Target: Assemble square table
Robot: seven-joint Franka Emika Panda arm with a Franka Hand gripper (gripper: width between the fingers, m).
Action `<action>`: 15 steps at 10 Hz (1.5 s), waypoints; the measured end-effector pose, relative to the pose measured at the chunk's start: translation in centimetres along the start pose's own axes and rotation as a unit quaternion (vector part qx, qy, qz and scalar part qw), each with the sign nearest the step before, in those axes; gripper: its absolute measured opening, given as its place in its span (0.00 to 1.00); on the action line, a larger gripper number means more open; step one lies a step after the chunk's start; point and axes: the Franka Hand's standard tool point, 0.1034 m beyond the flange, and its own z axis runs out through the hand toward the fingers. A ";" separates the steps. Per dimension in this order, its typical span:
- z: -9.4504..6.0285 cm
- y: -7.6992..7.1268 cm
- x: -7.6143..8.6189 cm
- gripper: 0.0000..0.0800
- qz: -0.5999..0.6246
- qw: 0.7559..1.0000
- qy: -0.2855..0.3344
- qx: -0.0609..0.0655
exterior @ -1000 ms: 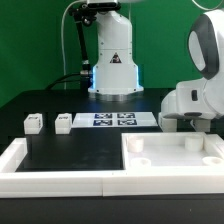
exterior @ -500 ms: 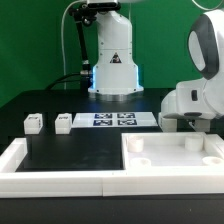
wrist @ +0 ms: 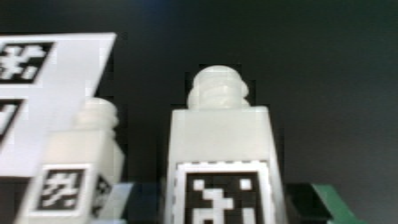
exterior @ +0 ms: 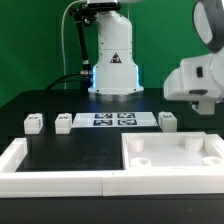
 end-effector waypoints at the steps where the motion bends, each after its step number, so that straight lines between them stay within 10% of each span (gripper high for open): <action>1: -2.2 0.5 -0.8 0.36 0.001 1.000 -0.007 0.000; 4: -3.0 0.3 -0.7 0.36 0.000 1.000 0.003 0.001; 8: -3.6 0.3 2.4 0.36 -0.027 0.984 0.172 0.025; 15: -7.3 1.9 0.9 0.36 -0.033 0.925 0.375 0.049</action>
Offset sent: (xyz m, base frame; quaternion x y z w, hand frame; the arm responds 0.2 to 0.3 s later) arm 0.0000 0.0000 0.0000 0.0000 0.0000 0.0000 1.0000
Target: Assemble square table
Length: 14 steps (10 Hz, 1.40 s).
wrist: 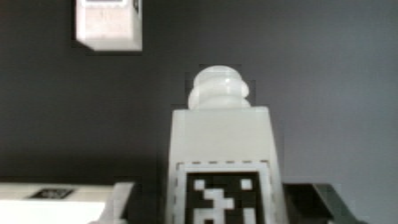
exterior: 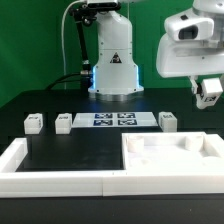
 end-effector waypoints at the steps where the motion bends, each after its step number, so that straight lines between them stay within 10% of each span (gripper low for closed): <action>1: 0.1 -0.1 0.1 0.36 -0.002 1.000 0.024 0.003; 10: -1.3 0.4 2.9 0.36 -0.029 0.960 0.276 0.034; 14: -1.4 1.5 4.1 0.36 -0.065 0.958 0.279 0.018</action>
Offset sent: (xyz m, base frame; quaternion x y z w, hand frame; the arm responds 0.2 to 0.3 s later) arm 0.0051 -0.0102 -0.0173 -0.0054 0.1541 -0.0451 0.9870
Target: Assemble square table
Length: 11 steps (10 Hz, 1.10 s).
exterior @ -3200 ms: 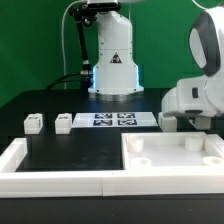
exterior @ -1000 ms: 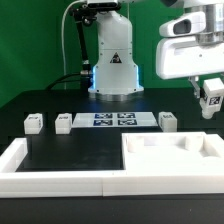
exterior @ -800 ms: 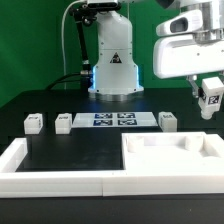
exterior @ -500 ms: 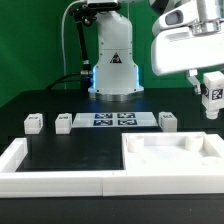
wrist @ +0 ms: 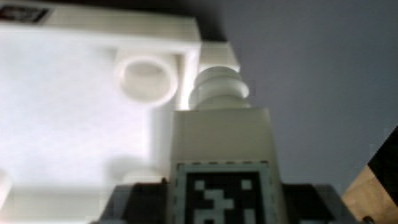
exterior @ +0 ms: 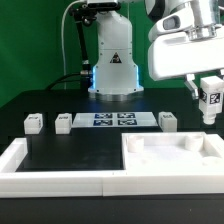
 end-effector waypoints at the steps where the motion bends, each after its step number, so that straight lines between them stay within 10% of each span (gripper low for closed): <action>1: -0.1 0.9 0.9 0.36 -0.028 1.000 0.007 -0.004; 7: 0.0 1.6 1.4 0.36 -0.048 0.999 0.006 -0.006; 11: 1.5 3.5 6.5 0.36 -0.069 0.997 0.022 -0.009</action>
Offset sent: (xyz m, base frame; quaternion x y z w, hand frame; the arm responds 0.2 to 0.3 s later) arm 0.0000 0.0000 0.0000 0.0000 0.0000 0.0000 1.0000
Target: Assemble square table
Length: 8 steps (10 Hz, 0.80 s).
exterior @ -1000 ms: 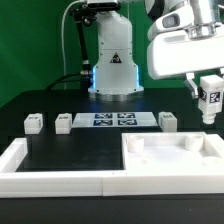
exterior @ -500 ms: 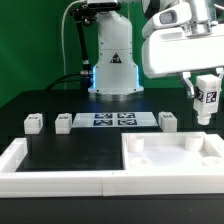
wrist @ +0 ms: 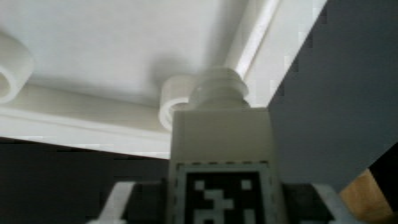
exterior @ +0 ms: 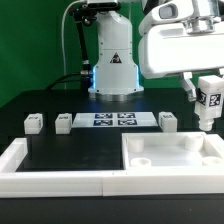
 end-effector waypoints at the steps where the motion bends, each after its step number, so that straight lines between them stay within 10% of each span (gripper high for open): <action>1: 0.6 0.3 0.4 0.36 -0.008 1.000 0.004 -0.001; 8: 1.8 0.8 1.4 0.36 -0.006 1.000 0.000 0.001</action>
Offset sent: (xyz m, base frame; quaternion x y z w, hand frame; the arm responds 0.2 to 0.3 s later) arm 0.0000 0.0000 0.0000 0.0000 0.0000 0.0000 1.0000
